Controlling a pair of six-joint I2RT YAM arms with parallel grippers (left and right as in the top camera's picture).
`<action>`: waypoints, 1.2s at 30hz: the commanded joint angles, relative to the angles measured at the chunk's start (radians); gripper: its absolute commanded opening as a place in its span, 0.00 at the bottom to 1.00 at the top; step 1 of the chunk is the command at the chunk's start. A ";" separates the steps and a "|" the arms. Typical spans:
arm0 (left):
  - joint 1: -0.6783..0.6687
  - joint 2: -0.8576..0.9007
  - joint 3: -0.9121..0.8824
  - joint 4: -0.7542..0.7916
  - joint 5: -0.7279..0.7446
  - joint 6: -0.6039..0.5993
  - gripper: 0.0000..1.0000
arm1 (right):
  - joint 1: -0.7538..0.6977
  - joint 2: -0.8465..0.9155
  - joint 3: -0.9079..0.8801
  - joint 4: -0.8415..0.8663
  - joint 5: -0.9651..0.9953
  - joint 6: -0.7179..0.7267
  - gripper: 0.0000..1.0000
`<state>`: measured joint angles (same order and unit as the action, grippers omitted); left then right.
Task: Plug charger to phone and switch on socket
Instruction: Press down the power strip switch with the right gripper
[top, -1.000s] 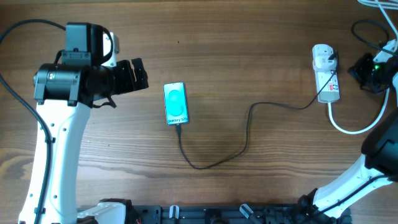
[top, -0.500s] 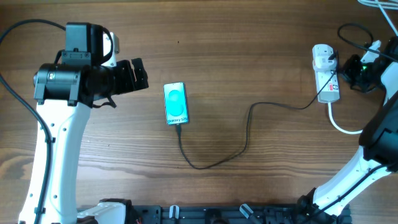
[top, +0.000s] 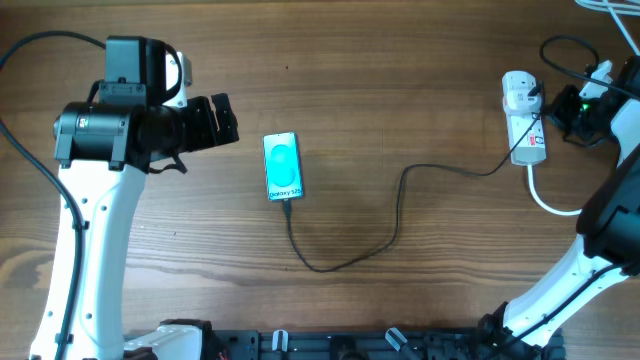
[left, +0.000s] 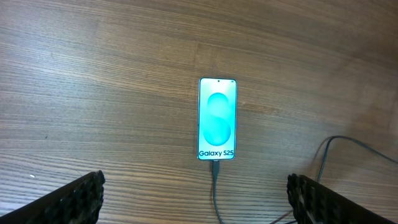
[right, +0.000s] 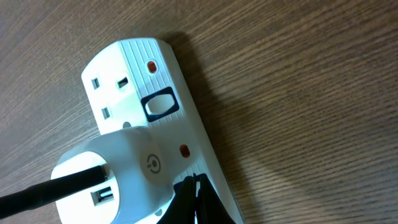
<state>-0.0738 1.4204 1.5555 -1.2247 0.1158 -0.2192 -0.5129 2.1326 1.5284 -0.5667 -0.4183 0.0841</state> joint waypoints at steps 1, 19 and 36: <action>0.005 -0.006 0.014 0.000 -0.013 0.008 1.00 | 0.005 0.024 -0.006 0.008 -0.009 -0.018 0.04; 0.005 -0.006 0.014 0.000 -0.013 0.008 1.00 | 0.038 0.024 -0.050 0.046 0.026 -0.031 0.04; 0.005 -0.006 0.014 0.000 -0.013 0.008 1.00 | 0.039 0.024 -0.050 -0.003 0.026 -0.031 0.04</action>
<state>-0.0738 1.4200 1.5555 -1.2247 0.1158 -0.2192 -0.4862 2.1330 1.4910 -0.5392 -0.3946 0.0727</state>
